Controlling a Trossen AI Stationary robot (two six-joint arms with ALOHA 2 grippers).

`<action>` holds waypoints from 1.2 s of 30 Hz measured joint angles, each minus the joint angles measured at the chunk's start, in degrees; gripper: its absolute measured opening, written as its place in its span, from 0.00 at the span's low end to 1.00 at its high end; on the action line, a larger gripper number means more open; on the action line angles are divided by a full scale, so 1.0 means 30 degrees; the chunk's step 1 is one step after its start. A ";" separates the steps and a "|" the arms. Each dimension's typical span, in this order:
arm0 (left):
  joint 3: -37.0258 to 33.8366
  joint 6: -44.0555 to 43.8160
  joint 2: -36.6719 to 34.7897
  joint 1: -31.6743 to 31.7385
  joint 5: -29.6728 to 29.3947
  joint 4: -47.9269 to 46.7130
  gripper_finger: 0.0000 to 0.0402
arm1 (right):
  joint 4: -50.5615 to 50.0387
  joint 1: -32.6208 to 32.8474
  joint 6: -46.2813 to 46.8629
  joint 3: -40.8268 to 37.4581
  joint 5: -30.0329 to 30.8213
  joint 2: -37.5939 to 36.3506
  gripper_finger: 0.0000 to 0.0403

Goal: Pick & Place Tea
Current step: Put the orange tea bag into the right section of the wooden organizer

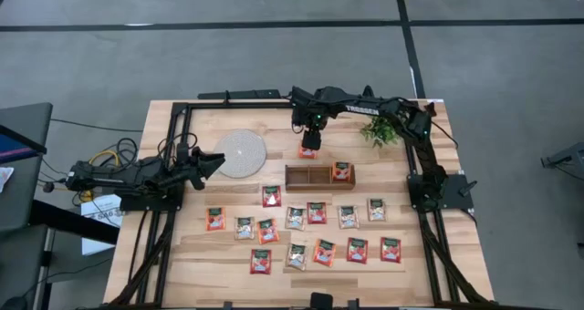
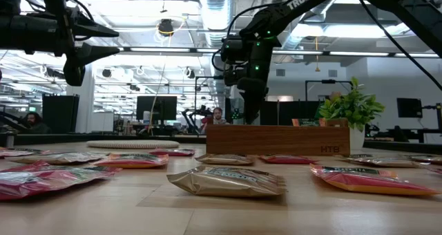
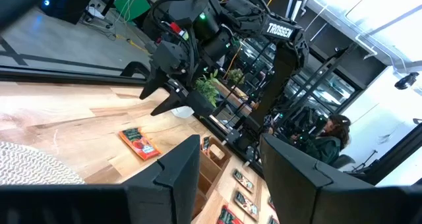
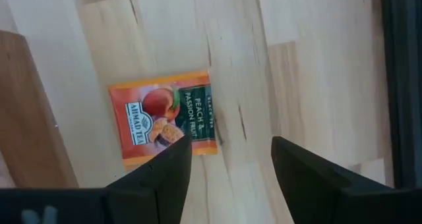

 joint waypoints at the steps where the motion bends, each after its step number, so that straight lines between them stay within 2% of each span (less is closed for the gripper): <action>1: 0.0000 0.0000 0.0000 0.0000 0.0004 0.0000 0.38 | 0.0083 0.0064 0.0007 0.0008 0.0016 0.0237 0.50; 3: 0.0000 0.0000 -0.0003 0.0000 -0.0003 0.0000 0.38 | -0.0626 0.0132 -0.0006 -0.0121 0.0042 0.0515 0.50; 9: 0.0000 0.0000 0.0002 -0.0001 0.0005 -0.0006 0.38 | 0.0328 0.0331 0.0009 0.0080 0.0436 0.1204 0.50; 21: 0.0000 -0.0005 0.0004 -0.0002 -0.0026 -0.0009 0.38 | -0.0185 0.0064 0.0144 -0.0107 0.0191 0.1281 0.50; 29: 0.0000 -0.0015 0.0002 -0.0003 -0.0105 -0.0007 0.38 | -0.0428 0.0276 0.0567 -0.0016 0.0047 0.2647 0.50; 36: 0.0000 -0.0022 0.0004 -0.0004 -0.0156 -0.0007 0.38 | -0.0001 0.0329 0.0785 -0.0070 -0.0084 0.2596 0.44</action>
